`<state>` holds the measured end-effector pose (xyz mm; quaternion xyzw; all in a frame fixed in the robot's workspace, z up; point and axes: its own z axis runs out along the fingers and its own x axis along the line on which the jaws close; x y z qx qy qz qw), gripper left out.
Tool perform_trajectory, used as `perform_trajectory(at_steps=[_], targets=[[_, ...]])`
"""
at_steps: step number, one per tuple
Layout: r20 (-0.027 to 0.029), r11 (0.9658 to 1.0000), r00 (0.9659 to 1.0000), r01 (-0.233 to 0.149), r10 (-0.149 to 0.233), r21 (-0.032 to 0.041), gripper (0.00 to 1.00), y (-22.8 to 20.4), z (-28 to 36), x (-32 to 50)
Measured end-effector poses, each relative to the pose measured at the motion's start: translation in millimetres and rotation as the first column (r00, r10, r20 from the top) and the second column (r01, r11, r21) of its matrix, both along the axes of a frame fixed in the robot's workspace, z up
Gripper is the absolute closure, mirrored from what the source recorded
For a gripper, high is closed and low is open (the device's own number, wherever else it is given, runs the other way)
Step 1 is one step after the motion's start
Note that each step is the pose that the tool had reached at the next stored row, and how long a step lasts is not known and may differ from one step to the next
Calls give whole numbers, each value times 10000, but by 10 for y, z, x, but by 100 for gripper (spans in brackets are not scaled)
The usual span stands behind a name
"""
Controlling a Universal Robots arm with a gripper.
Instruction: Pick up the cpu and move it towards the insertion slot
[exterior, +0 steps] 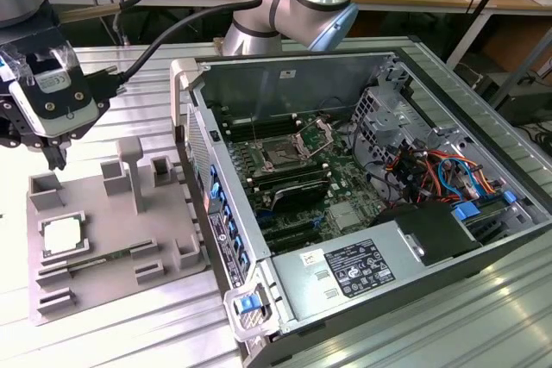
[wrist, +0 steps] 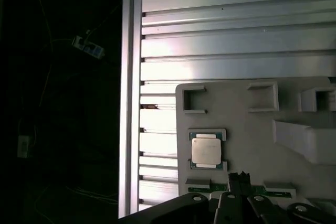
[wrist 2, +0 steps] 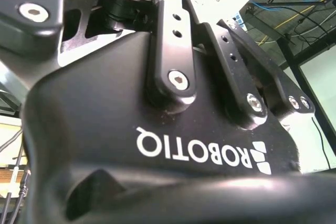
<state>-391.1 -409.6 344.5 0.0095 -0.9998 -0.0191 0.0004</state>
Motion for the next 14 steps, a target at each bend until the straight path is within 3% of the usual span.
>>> perform_trajectory(at_steps=[14], targets=[[-1,10000,10000,-1,1,-1,89,0,-57,0]])
